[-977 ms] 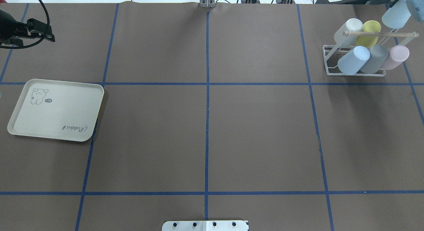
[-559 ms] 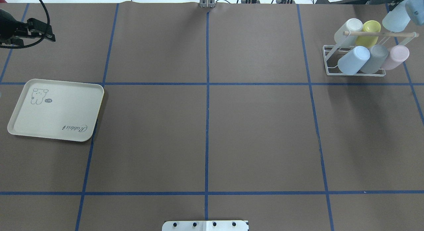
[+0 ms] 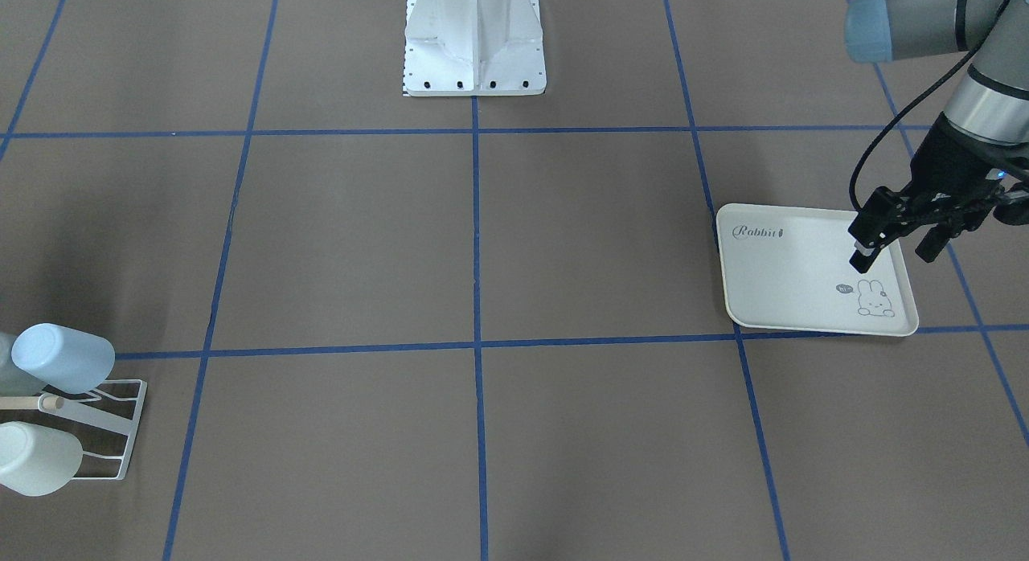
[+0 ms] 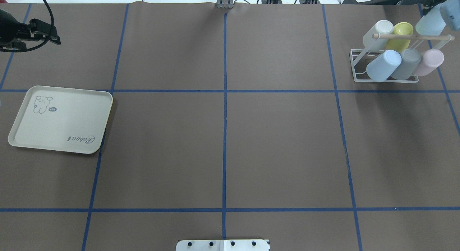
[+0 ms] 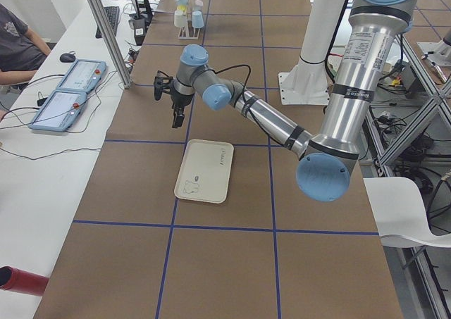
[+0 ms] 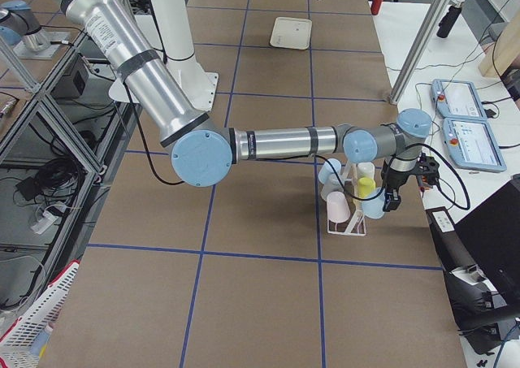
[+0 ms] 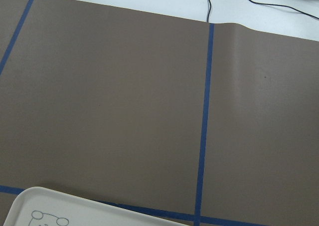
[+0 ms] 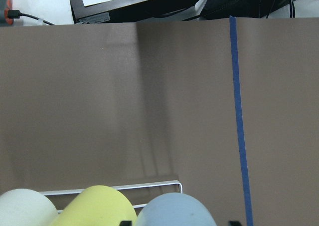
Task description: Transfer IKEA cup to right arm and place on rack
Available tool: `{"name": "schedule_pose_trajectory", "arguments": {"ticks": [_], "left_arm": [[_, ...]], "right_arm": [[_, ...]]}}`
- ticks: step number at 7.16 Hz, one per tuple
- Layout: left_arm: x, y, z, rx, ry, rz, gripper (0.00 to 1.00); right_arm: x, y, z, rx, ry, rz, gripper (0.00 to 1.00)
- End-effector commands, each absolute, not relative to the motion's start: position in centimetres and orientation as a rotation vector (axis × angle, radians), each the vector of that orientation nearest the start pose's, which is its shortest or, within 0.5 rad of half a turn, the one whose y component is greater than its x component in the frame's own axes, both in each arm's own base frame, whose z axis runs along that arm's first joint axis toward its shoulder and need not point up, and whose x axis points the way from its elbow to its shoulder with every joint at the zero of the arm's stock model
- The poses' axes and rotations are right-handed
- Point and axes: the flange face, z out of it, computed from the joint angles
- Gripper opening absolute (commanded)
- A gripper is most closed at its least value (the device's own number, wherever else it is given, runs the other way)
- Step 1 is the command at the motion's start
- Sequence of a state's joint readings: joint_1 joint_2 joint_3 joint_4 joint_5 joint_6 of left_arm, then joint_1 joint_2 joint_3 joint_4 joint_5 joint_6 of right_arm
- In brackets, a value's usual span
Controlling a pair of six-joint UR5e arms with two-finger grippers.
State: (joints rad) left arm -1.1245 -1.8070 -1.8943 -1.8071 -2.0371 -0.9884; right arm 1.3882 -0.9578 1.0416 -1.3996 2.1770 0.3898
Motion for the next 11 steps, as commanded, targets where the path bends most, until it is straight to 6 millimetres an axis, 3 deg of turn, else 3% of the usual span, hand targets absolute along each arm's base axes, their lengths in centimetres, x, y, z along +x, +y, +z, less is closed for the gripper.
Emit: {"name": "schedule_pose_trajectory", "arguments": {"ticks": [1, 3, 5, 7, 8, 9, 10, 11], "left_arm": [[16.4, -54.7, 36.2, 0.297, 0.845, -0.315, 1.00], [16.0, -54.1, 37.7, 0.282, 0.831, -0.293, 1.00], [14.9, -52.6, 40.3, 0.294, 0.796, -0.162, 1.00], [9.5, -51.7, 43.8, 0.285, 0.790, -0.088, 1.00], [7.0, -50.6, 46.1, 0.262, 0.796, -0.060, 1.00], [4.4, -49.4, 48.5, 0.224, 0.820, -0.067, 1.00], [2.4, -49.1, 50.0, 0.192, 0.850, -0.038, 1.00], [1.3, -49.0, 50.8, 0.176, 0.832, -0.003, 1.00]], "right_arm": [[-6.4, -75.0, 53.8, 0.060, -0.649, 0.121, 0.98], [-6.7, -74.5, 54.6, 0.085, -0.656, 0.110, 0.99], [-6.9, -75.0, 51.9, 0.121, -0.679, 0.099, 0.99], [-4.7, -74.7, 48.4, 0.157, -0.763, 0.096, 0.99], [-2.1, -73.2, 47.4, 0.158, -0.805, 0.112, 0.99], [0.0, -70.2, 46.7, 0.161, -0.811, 0.136, 0.99], [1.4, -66.1, 46.0, 0.175, -0.813, 0.144, 0.99], [2.3, -60.2, 47.0, 0.187, -0.810, 0.132, 0.99]]}}
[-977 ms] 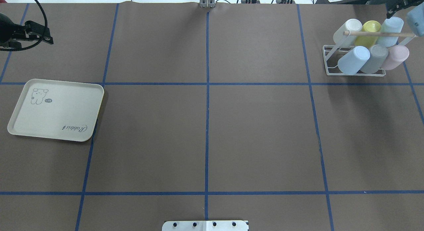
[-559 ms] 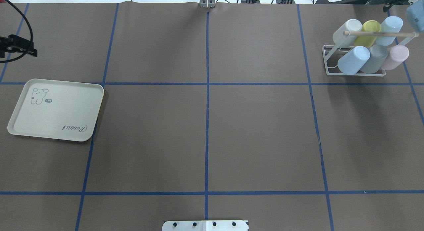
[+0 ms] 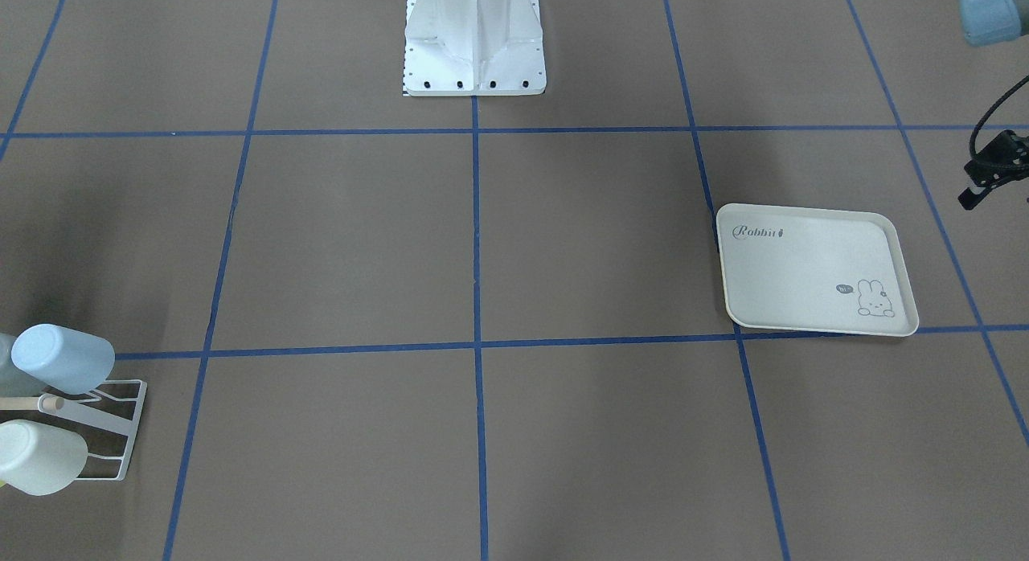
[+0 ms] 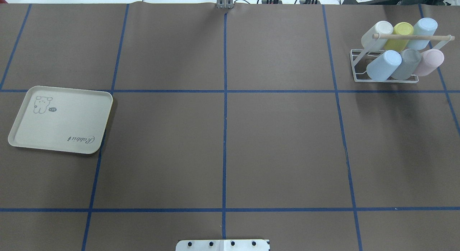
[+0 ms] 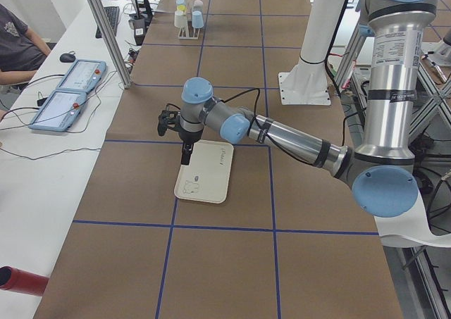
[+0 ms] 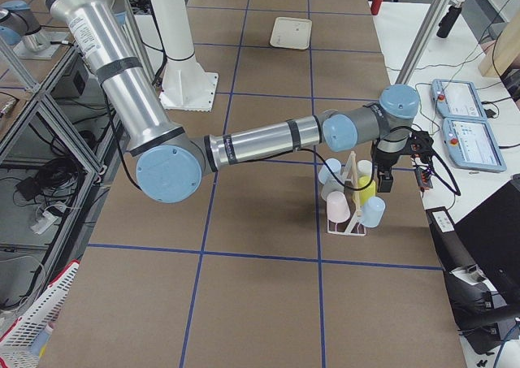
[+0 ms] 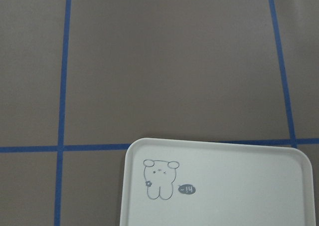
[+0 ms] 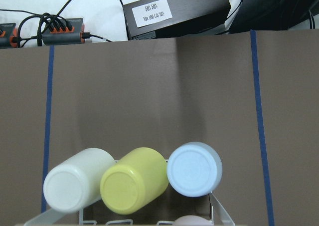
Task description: Transfer IKEA cup to right arm and place on rack
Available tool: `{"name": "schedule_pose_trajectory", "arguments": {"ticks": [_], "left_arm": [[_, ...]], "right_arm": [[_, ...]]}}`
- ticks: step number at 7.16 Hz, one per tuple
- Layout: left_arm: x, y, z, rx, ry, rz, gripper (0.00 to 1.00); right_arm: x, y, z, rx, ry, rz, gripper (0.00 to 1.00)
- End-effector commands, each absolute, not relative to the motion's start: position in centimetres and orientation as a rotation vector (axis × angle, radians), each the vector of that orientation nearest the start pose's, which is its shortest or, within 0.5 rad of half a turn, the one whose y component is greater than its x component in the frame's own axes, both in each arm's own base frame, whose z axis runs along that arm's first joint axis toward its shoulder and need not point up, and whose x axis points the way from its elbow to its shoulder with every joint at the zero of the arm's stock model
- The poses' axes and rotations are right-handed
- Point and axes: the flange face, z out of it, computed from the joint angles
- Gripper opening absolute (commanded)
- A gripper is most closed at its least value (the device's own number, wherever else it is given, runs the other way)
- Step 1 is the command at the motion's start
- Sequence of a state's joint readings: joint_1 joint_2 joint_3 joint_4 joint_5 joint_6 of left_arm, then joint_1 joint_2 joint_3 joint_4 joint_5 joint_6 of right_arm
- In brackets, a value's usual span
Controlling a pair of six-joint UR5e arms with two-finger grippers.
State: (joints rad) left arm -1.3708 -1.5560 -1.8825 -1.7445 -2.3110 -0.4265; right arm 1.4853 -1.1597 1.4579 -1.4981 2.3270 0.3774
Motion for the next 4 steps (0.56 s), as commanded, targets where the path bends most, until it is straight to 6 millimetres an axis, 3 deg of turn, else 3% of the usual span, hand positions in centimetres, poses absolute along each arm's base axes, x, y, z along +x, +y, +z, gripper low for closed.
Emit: {"name": "schedule_pose_trajectory", "arguments": {"ticks": [1, 2, 4], "left_arm": [[-1.2, -48.9, 52.3, 0.166, 0.796, 0.024, 1.00], [-3.5, -49.2, 54.4, 0.164, 0.778, 0.061, 1.00], [-4.1, -48.9, 56.3, 0.118, 0.781, 0.042, 1.00]], "right_arm": [[2.9, -56.3, 47.4, 0.194, -0.803, 0.103, 0.99], [3.5, -54.5, 48.9, 0.181, -0.789, 0.056, 0.99], [3.3, -52.5, 52.6, 0.127, -0.765, 0.015, 0.99]]}}
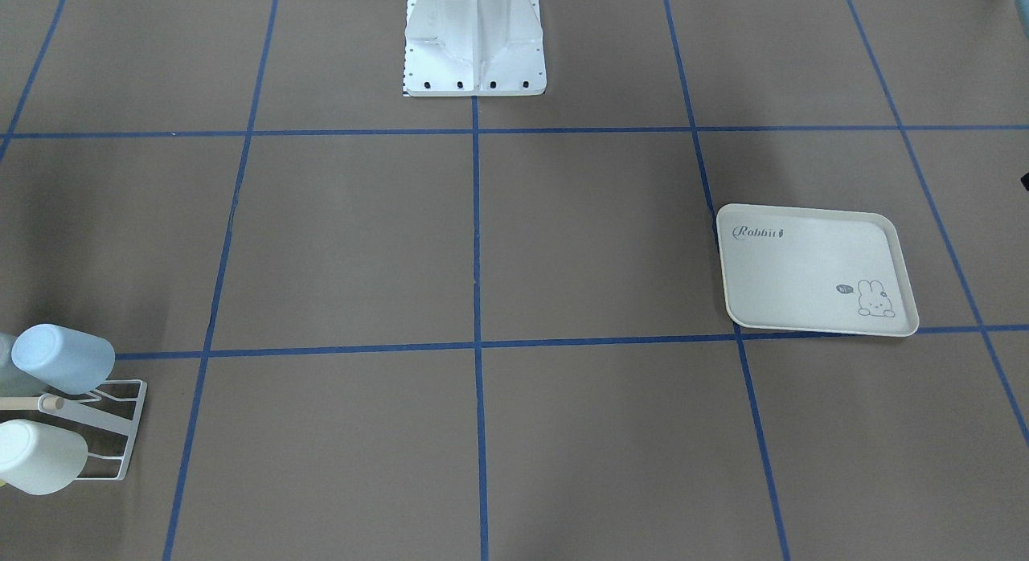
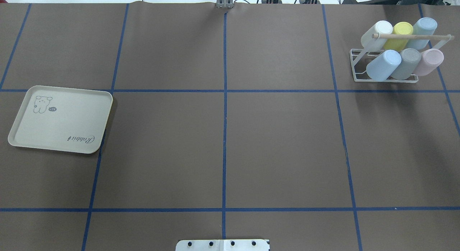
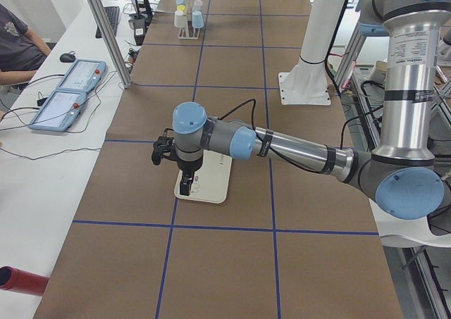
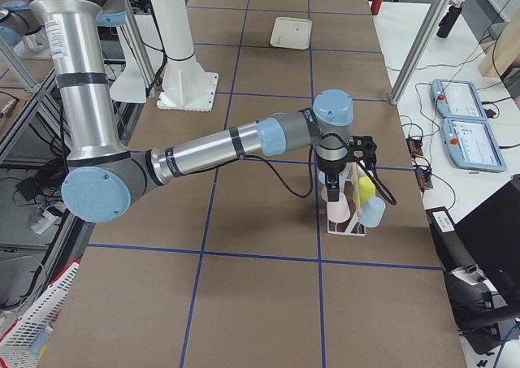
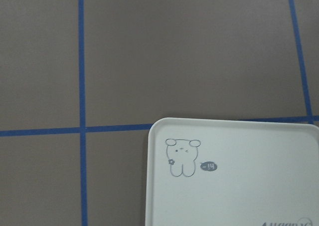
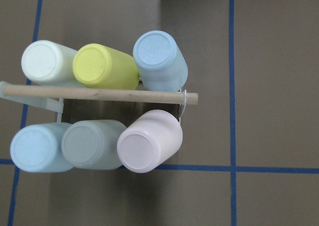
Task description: Transfer IKEA cup to right arm and place on rack
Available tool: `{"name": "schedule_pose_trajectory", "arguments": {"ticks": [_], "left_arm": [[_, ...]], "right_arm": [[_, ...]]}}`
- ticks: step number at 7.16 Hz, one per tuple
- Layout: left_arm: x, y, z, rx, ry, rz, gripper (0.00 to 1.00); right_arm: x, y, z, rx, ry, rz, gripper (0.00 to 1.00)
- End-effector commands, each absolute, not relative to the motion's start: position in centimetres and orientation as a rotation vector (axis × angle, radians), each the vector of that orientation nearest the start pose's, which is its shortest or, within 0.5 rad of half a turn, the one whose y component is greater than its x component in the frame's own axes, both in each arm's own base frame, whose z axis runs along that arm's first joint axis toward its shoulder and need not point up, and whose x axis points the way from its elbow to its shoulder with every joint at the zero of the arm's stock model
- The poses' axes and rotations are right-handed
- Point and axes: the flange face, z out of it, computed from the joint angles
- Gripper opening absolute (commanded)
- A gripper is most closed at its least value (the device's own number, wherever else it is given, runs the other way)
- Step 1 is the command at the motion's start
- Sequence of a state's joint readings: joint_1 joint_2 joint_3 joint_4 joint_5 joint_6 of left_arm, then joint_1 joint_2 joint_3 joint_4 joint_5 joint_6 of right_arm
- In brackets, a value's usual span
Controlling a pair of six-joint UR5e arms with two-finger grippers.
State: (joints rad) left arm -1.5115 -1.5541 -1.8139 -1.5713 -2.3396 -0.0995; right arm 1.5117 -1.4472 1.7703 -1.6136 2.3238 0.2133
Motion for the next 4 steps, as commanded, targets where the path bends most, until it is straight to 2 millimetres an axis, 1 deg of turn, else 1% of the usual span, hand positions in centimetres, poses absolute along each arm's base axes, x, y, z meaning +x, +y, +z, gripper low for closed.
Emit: {"name": "schedule_pose_trajectory", "arguments": {"ticks": [1, 2, 3, 4], "left_arm": [[-4.4, -48.2, 55.4, 0.120, 0.781, 0.037, 1.00], [-4.5, -48.2, 55.7, 0.111, 0.781, 0.025, 1.00], [-4.5, -46.6, 57.9, 0.075, 0.787, 0.011, 1.00], [-4.8, -46.0, 57.7, 0.080, 0.787, 0.007, 1.00]], "right_arm": [[2.7, -51.9, 52.5, 0.125, -0.777, 0.001, 0.99], [2.6, -51.5, 52.1, 0.129, -0.785, -0.004, 0.99], [2.4, -51.5, 52.5, 0.126, -0.790, -0.004, 0.99], [2.1, -51.4, 51.3, 0.132, -0.815, 0.000, 0.99]]}}
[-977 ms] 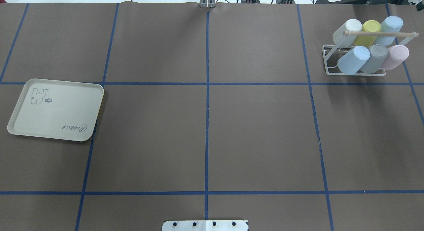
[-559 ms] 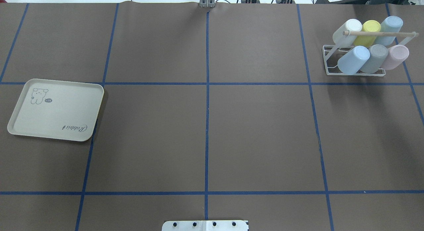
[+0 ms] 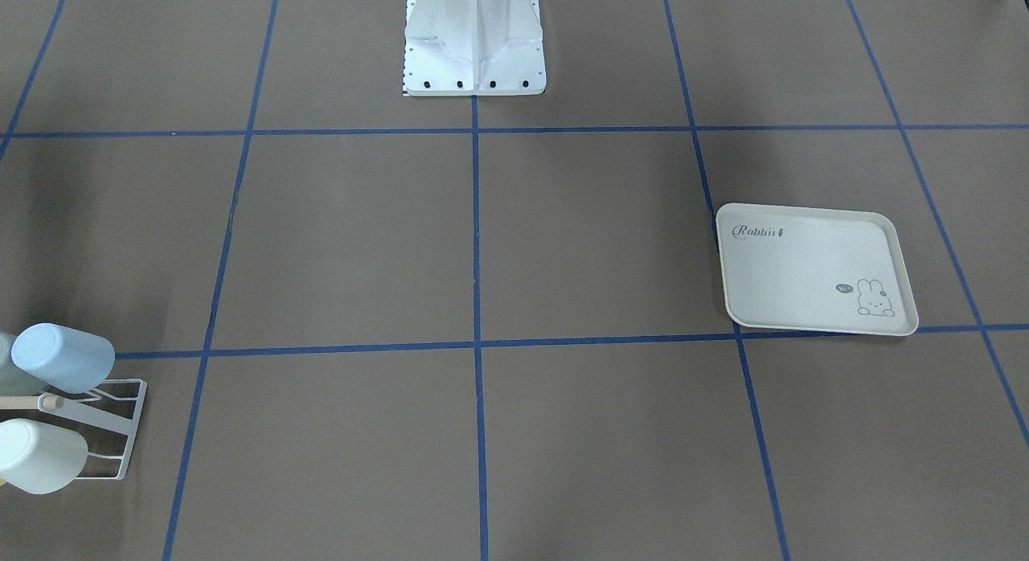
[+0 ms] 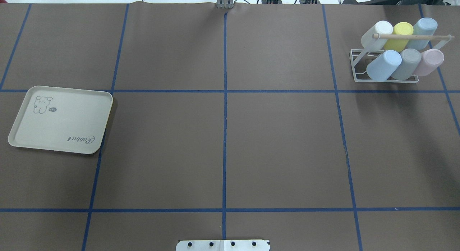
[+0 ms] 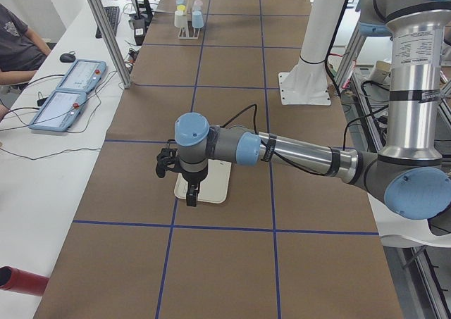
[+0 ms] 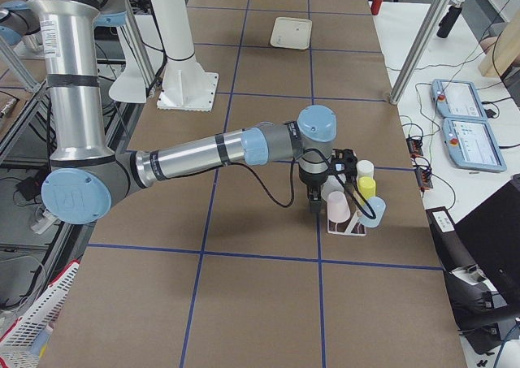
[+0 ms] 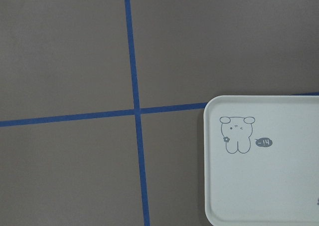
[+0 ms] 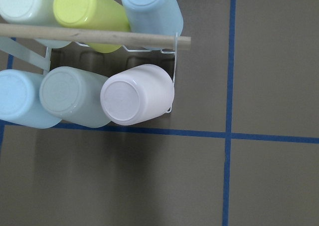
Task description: Transfer IKEA cup to right arm and place on rack
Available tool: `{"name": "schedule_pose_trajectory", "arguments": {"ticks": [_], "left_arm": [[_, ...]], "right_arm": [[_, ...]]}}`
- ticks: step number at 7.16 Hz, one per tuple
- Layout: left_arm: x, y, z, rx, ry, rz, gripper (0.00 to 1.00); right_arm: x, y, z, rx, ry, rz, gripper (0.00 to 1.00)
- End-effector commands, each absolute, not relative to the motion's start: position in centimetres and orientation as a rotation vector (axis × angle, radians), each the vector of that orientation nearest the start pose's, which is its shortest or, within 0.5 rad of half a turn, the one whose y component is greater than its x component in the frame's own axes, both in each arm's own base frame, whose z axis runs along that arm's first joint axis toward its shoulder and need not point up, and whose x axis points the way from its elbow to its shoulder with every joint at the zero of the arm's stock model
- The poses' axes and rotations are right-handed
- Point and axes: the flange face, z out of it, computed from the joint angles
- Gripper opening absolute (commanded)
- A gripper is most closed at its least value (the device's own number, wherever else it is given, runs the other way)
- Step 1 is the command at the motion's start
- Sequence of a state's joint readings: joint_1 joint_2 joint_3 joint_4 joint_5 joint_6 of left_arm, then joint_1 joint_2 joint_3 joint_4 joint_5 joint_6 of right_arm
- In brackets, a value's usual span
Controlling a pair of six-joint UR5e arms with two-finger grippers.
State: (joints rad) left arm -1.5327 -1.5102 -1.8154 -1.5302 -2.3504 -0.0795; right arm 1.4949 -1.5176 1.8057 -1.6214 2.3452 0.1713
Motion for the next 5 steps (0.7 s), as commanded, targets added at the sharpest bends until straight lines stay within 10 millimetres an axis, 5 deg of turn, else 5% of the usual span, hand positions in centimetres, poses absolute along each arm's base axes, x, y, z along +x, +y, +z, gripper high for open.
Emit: {"name": "schedule_pose_trajectory", "arguments": {"ticks": [1, 3, 5], "left_arm": [[-4.7, -45.9, 58.2, 0.072, 0.794, 0.006, 1.00], [-4.7, -43.8, 56.0, 0.096, 0.828, 0.001, 1.00], [-4.6, -43.9, 55.8, 0.101, 0.828, 0.005, 1.00]], "right_arm": [[1.9, -51.2, 51.3, 0.116, -0.840, 0.011, 0.99], [-0.4, -51.0, 51.4, 0.089, -0.870, -0.033, 0.99], [-0.4, -49.8, 54.2, 0.041, -0.859, -0.014, 0.99]]}}
